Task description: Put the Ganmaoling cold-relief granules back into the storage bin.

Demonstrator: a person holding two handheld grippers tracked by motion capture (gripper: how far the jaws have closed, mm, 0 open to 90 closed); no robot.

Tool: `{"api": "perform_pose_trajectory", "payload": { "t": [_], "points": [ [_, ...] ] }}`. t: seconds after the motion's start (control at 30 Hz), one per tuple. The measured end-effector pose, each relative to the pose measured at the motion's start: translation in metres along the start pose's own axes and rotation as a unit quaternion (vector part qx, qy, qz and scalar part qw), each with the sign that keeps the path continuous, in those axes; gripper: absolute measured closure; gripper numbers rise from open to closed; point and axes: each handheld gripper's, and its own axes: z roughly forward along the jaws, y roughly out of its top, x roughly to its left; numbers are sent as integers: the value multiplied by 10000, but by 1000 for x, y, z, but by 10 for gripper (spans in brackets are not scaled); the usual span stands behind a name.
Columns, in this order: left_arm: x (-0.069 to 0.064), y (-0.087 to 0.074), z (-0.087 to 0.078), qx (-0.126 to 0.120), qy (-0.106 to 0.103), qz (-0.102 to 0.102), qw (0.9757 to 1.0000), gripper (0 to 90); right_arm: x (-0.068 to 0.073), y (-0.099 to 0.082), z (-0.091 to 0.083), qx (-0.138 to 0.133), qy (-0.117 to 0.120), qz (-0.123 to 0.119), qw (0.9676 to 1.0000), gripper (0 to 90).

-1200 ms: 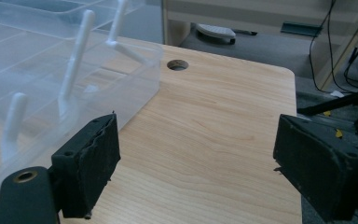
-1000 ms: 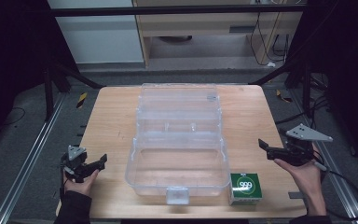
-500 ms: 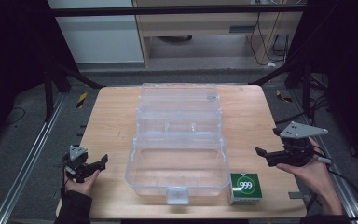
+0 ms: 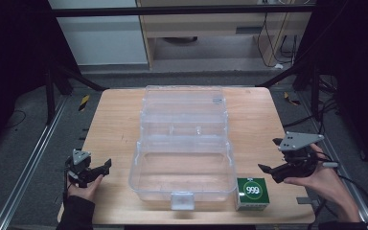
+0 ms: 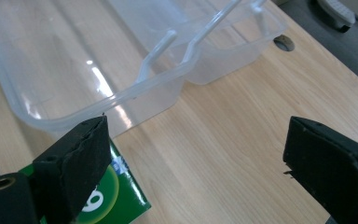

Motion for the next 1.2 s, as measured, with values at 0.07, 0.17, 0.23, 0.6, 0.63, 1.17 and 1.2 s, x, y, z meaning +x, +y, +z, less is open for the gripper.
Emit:
{"api": "perform_pose_trajectory", "payload": {
  "t": [0.07, 0.17, 0.23, 0.6, 0.63, 1.17, 1.2],
  "points": [
    [0, 0, 0, -1, 5, 7, 10000, 177, 2, 0, 1, 70, 61, -120, 9999, 74],
    [0, 0, 0, 10, 8, 19, 10000, 177, 6, 0, 3, 236, 151, -278, 9992, 67],
    [-1, 0, 0, 4, 9, 17, 10000, 176, 9, -1, 5, 344, 207, -388, 9984, 62],
    [-1, 0, 1, 15, 10, 55, 10000, 176, 23, -1, 16, 636, 582, -621, 9943, 36],
    [-1, 0, 1, 16, 10, 58, 10000, 175, 25, -1, 16, 668, 615, -640, 9938, 34],
    [-2, 0, 1, 22, 2, 75, 10000, 175, 43, -11, 35, 1001, 1088, -929, 9846, 22],
    [-2, 0, 1, 22, 2, 75, 10000, 175, 43, -11, 35, 1001, 1088, -929, 9846, 22]
  ]
}}
